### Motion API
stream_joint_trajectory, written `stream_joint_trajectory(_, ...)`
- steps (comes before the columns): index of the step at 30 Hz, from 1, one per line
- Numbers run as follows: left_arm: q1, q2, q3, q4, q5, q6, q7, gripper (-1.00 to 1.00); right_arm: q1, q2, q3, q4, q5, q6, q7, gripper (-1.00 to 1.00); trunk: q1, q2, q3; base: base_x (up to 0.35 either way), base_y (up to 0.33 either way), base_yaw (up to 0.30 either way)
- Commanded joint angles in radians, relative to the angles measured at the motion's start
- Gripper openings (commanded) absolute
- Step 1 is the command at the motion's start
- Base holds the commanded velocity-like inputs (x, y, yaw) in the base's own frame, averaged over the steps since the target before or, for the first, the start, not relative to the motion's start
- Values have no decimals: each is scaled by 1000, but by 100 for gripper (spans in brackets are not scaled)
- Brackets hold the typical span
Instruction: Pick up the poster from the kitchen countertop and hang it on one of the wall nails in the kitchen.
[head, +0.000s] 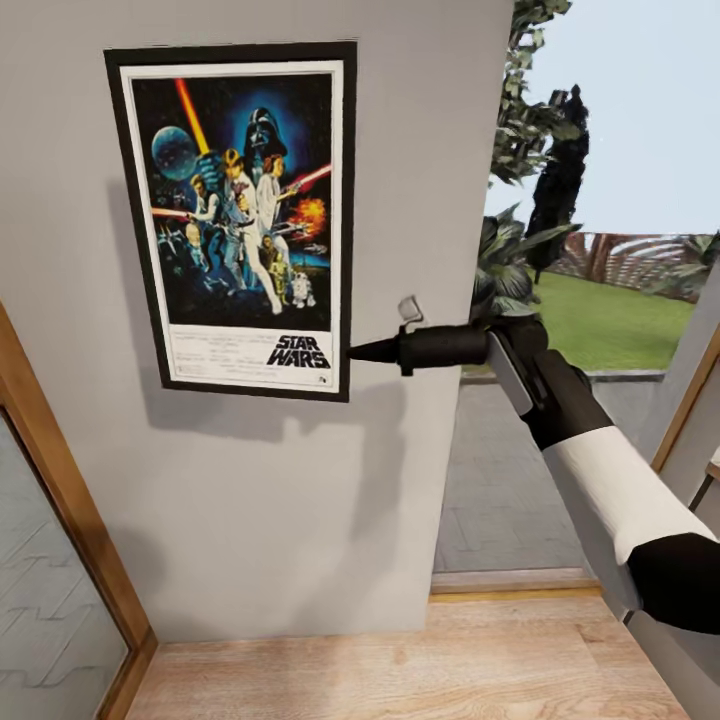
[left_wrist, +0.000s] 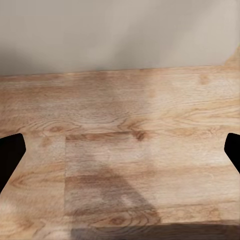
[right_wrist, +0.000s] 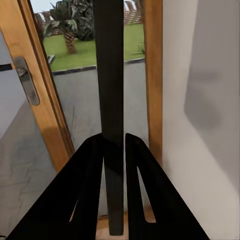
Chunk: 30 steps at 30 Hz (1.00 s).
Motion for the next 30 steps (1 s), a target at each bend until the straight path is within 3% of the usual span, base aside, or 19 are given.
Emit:
stream_joint_trajectory(1, 0, 0, 4, -1, 0, -1, -7, 100, -1, -1, 5, 3, -9, 9, 0, -100, 0, -1, 0, 0, 0, 0)
stream_joint_trajectory(16, 0, 0, 3, -1, 0, 0, -7, 100, -2, -1, 16, 7, -9, 8, 1, -100, 0, -1, 0, 22, 0, 0)
stream_joint_trajectory(30, 0, 0, 3, -1, 0, 1, -7, 100, -2, -2, 16, 4, -9, 8, 1, -100, 0, -1, 0, 293, 0, 0)
